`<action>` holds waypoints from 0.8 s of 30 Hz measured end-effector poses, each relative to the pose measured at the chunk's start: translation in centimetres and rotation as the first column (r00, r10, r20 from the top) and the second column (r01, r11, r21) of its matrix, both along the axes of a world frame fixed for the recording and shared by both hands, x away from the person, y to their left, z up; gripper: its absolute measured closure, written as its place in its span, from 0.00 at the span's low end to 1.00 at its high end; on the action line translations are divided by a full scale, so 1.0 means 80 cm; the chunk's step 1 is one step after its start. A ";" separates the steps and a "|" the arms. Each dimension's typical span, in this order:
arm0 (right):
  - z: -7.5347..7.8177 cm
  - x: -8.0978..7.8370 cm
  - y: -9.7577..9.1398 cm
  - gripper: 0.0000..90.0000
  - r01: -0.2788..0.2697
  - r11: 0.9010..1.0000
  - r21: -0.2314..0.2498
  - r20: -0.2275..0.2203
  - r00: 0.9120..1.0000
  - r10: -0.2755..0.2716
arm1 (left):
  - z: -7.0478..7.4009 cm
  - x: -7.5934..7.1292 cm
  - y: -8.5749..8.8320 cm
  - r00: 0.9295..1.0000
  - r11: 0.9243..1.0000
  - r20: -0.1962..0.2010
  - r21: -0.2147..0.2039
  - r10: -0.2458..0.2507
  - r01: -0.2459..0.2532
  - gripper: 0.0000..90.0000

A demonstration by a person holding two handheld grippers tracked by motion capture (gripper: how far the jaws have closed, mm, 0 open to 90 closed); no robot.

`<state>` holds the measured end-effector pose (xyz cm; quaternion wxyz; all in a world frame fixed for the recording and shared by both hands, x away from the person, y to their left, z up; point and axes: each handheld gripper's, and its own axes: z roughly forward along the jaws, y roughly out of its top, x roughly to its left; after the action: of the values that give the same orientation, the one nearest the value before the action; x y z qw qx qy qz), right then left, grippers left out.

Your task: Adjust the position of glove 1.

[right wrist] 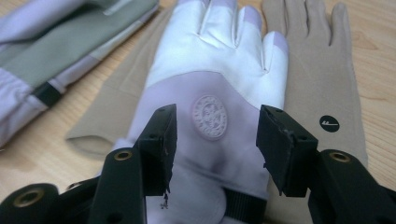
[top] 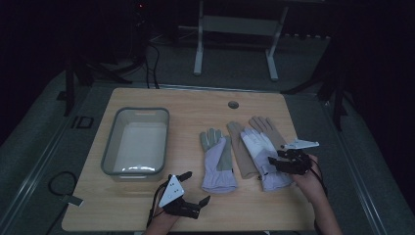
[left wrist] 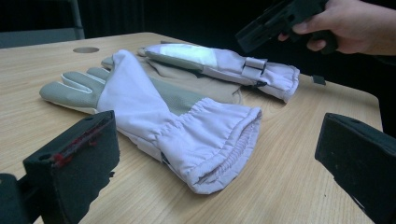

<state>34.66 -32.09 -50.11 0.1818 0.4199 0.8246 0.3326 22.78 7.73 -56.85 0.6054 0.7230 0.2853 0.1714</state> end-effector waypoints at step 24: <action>-0.029 0.026 0.016 0.87 -0.079 0.997 0.012 -0.107 0.991 0.080 | 0.000 0.000 0.001 1.000 1.000 -0.003 -0.006 0.005 -0.005 0.00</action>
<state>36.74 -30.85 -52.41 0.1222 0.4049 0.8478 0.3198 22.79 7.78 -56.86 0.6067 0.7206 0.2887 0.1710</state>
